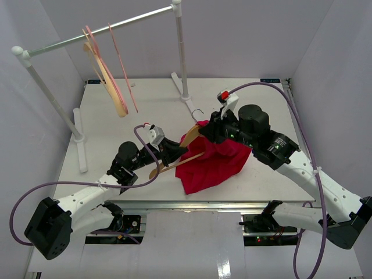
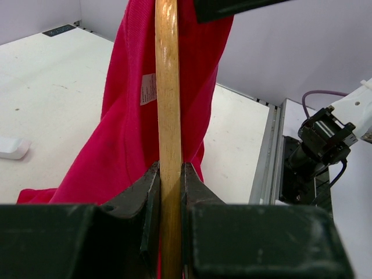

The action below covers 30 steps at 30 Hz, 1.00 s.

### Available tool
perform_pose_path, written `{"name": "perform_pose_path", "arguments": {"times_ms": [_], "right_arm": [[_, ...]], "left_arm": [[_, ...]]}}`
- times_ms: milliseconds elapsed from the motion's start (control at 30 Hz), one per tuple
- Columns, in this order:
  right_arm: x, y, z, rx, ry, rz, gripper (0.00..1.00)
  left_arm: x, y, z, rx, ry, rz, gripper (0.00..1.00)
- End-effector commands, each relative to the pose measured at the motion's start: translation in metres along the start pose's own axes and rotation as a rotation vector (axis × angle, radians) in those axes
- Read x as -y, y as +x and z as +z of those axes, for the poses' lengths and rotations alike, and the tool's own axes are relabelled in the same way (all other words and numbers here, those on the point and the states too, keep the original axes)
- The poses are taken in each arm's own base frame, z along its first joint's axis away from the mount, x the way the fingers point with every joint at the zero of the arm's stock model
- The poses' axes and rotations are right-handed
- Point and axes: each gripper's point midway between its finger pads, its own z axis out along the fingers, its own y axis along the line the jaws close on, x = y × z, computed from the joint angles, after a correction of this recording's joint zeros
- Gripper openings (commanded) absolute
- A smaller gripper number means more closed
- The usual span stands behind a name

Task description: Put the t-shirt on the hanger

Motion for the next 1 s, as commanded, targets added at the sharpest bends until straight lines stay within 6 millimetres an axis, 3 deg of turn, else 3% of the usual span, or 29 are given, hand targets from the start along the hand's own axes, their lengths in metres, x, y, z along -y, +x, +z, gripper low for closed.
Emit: {"name": "perform_pose_path", "arguments": {"times_ms": [0, 367, 633, 867, 967], "right_arm": [[-0.019, -0.011, -0.006, 0.067, -0.078, -0.017, 0.36], [-0.012, -0.009, -0.025, 0.049, -0.041, -0.134, 0.56], [-0.023, -0.029, -0.059, 0.129, -0.110, -0.352, 0.66], [-0.024, -0.004, -0.061, 0.090, -0.220, -0.690, 0.72], [-0.044, 0.005, -0.060, 0.017, -0.367, -0.728, 0.74]], "left_arm": [[0.026, -0.045, -0.002, 0.196, 0.108, 0.084, 0.00], [0.033, -0.033, -0.015, 0.208, 0.122, 0.086, 0.00], [0.040, -0.031, -0.026, 0.210, 0.136, 0.100, 0.00], [0.052, -0.032, -0.035, 0.224, 0.174, 0.105, 0.00], [0.058, -0.030, -0.038, 0.218, 0.204, 0.104, 0.00]]}}
